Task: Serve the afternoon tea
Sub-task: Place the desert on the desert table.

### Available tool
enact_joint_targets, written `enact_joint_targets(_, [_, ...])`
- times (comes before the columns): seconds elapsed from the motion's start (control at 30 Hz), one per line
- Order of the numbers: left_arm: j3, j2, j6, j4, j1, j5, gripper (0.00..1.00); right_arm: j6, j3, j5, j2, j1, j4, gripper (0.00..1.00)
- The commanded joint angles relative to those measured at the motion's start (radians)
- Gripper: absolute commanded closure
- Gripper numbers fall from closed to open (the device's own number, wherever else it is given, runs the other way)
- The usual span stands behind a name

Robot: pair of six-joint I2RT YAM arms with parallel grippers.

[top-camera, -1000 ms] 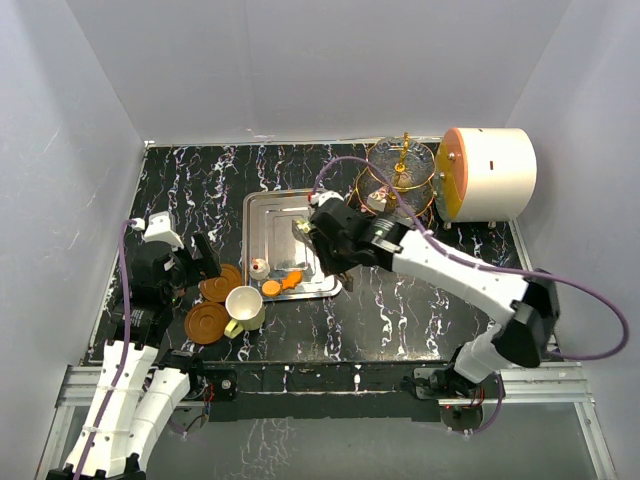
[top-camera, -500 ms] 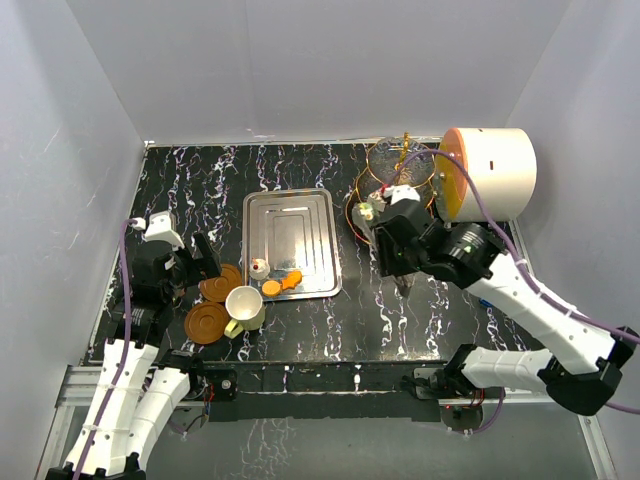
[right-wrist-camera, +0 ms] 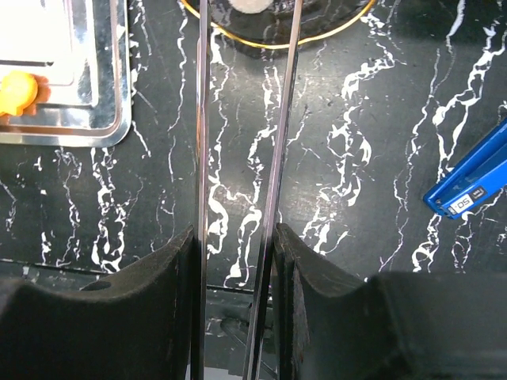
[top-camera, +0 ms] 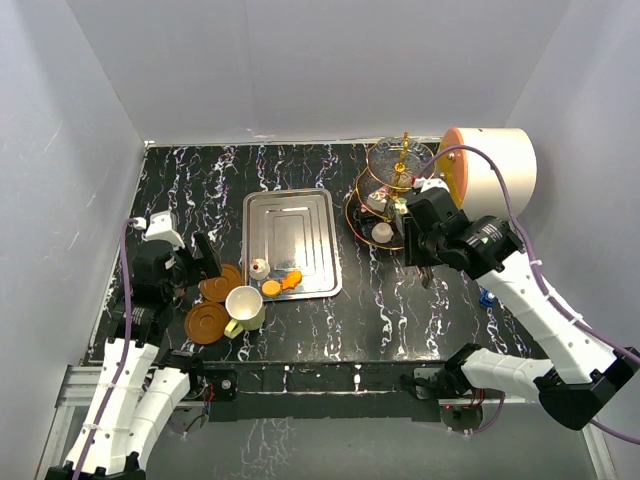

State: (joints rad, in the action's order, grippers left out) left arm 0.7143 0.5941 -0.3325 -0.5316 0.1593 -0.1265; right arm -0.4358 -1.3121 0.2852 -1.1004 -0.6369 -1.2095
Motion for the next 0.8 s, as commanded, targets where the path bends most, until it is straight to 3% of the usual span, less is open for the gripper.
enact_joint_targets(0.0, [0.022, 0.001, 0.009, 0.006, 0.002, 0.009, 0.01, 0.043, -0.006, 0.004, 0.019, 0.053, 0.040, 0.74])
enact_joint_targets(0.47, [0.022, 0.000, 0.009, 0.006, 0.003, 0.006, 0.01, 0.166, -0.016, -0.092, -0.085, 0.291, 0.171, 0.75])
enact_joint_targets(0.77, [0.022, 0.007, 0.009, 0.006, 0.002, 0.008, 0.01, 0.212, -0.020, -0.125, -0.133, 0.318, 0.219, 0.75])
